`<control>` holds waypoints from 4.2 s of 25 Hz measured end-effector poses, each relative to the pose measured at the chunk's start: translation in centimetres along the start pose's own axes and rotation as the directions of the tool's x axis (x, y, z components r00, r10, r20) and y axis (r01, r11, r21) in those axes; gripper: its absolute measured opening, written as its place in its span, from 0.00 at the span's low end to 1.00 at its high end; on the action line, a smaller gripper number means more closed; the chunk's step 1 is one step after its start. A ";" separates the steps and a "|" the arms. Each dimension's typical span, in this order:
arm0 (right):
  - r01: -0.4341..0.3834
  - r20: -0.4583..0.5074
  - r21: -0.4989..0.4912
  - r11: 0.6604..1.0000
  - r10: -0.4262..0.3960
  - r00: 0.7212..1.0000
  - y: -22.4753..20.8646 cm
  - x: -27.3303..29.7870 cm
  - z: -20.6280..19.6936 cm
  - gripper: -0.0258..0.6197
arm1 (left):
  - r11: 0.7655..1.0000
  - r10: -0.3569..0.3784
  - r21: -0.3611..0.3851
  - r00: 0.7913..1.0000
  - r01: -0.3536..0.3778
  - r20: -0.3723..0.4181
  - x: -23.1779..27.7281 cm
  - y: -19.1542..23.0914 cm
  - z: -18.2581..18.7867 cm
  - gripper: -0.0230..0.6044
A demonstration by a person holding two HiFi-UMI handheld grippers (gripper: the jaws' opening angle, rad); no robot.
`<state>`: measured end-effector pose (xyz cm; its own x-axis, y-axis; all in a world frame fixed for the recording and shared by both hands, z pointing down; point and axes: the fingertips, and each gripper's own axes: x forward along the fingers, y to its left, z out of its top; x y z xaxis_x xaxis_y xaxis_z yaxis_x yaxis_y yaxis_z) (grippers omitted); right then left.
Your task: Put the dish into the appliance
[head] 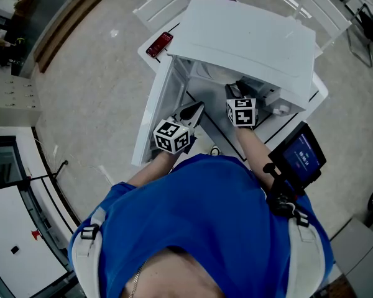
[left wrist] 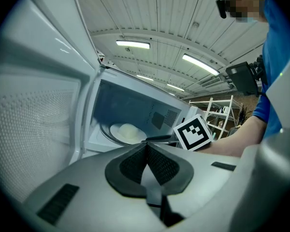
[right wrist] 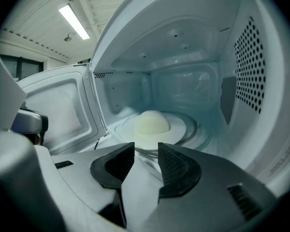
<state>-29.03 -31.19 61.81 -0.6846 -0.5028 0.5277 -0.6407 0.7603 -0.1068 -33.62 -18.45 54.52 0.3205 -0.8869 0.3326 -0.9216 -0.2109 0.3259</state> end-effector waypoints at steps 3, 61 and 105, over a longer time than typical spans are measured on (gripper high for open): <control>0.006 -0.002 -0.003 1.000 -0.006 1.000 -0.2 0.2 0.3 0.27 | 1.000 -0.003 0.003 1.000 0.003 -0.001 0.0 -0.1 0.1 0.05; -0.172 0.207 0.001 0.985 0.168 0.964 1.9 -19.8 -1.3 0.04 | 0.994 0.109 -0.024 0.984 -0.107 0.143 -3.7 -9.3 -0.9 0.05; -0.344 0.228 -0.058 0.937 0.348 0.909 6.7 -24.8 -4.4 0.04 | 0.923 0.385 -0.068 0.899 -0.379 0.207 -14.3 -10.9 -4.1 0.05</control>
<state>-14.81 -11.81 51.70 -0.9249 -0.2861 0.2503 -0.3443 0.9096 -0.2325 -27.20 -1.79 49.84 -0.1117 -0.9639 0.2418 -0.9572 0.1697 0.2344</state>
